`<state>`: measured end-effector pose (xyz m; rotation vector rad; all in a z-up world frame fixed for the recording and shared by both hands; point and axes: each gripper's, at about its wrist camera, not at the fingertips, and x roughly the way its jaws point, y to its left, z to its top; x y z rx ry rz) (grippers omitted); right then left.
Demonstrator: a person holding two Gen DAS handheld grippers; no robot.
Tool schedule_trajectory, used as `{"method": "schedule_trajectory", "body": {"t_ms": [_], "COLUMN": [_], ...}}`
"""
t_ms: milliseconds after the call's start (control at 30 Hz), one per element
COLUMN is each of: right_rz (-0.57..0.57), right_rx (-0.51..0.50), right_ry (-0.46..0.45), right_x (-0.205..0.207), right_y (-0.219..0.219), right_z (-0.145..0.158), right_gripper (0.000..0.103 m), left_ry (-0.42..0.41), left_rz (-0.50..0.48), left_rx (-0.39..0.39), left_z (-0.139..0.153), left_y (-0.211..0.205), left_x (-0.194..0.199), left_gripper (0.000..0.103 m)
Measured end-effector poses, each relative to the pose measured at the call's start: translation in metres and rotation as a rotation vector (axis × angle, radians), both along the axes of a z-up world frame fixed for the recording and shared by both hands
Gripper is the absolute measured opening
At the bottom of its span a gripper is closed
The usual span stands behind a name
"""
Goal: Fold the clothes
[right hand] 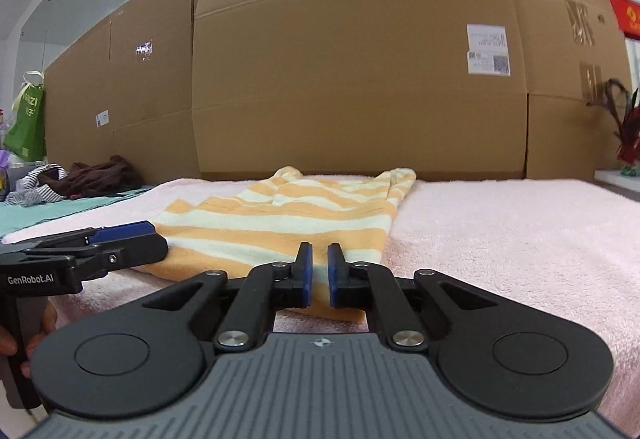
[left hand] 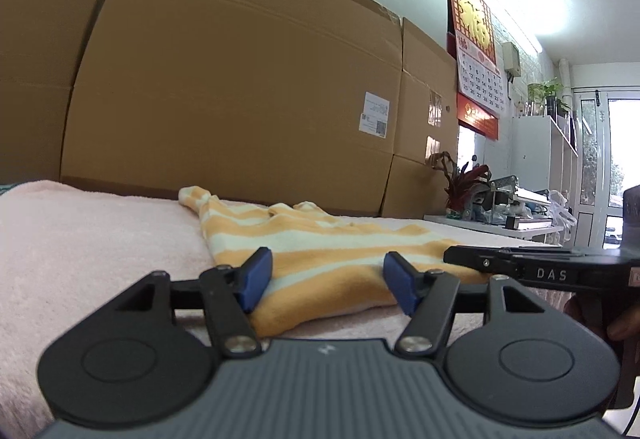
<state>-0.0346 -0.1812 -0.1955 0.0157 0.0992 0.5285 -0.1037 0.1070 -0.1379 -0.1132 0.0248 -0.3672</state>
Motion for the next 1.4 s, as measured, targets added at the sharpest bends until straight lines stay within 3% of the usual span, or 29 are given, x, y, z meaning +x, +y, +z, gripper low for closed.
{"method": "schedule_trajectory", "body": {"t_ms": [67, 200, 267, 367, 433, 500, 633, 700, 767, 833, 867, 967, 1100, 1167, 1300, 1400], "right_rz": [-0.009, -0.001, 0.004, 0.011, 0.016, 0.021, 0.074, 0.095, 0.117, 0.147, 0.138, 0.098, 0.121, 0.139, 0.174, 0.162], "right_rx": [-0.007, -0.005, -0.003, 0.000, 0.002, 0.003, 0.011, 0.070, 0.103, 0.032, 0.018, 0.038, 0.037, 0.066, 0.023, -0.001], "right_ry": [-0.041, -0.048, -0.051, -0.054, -0.056, -0.058, -0.031, -0.035, -0.045, -0.007, 0.035, 0.194, 0.164, 0.173, 0.166, 0.145], "right_x": [-0.004, -0.004, -0.004, -0.004, -0.003, -0.003, 0.000, 0.002, 0.007, 0.021, 0.029, 0.051, 0.051, 0.053, 0.057, 0.057], "right_y": [0.003, 0.002, 0.001, 0.000, -0.001, -0.002, -0.009, -0.014, -0.015, -0.001, 0.004, 0.010, 0.007, -0.001, -0.003, 0.001], "right_z": [-0.005, -0.005, -0.005, -0.005, -0.005, -0.004, 0.004, 0.015, 0.027, 0.038, 0.039, 0.035, 0.027, 0.025, 0.026, 0.026], "right_gripper": [0.005, 0.006, 0.006, 0.008, 0.008, 0.008, 0.009, 0.013, 0.024, 0.044, 0.045, 0.045, 0.044, 0.038, 0.037, 0.037], "left_ry": [-0.016, -0.053, -0.056, -0.017, 0.014, 0.020, 0.003, 0.028, 0.111, 0.227, 0.268, 0.390, 0.434, 0.432, 0.433, 0.445], "left_rz": [-0.005, 0.006, 0.022, 0.019, 0.023, 0.031, 0.076, 0.113, 0.159, 0.208, 0.219, 0.249, 0.265, 0.278, 0.308, 0.308], "left_rx": [0.017, 0.133, 0.168, 0.126, 0.153, 0.180, 0.179, 0.155, 0.095, 0.073, 0.082, 0.109, 0.055, 0.085, 0.181, 0.163], "left_z": [-0.002, -0.006, -0.006, 0.001, 0.008, 0.022, 0.053, 0.065, 0.070, 0.072, 0.072, 0.073, 0.070, 0.069, 0.070, 0.069], "left_y": [-0.004, -0.022, -0.030, -0.028, -0.030, -0.034, -0.035, -0.032, -0.025, -0.024, -0.026, -0.030, -0.023, -0.028, -0.041, -0.038], "left_x": [-0.005, -0.006, -0.006, -0.005, -0.004, -0.007, -0.005, 0.008, 0.032, 0.060, 0.068, 0.093, 0.098, 0.097, 0.100, 0.102], "left_gripper": [0.079, 0.095, 0.098, 0.098, 0.097, 0.084, 0.079, 0.060, 0.044, 0.031, 0.026, 0.030, 0.038, 0.039, 0.045, 0.050]}}
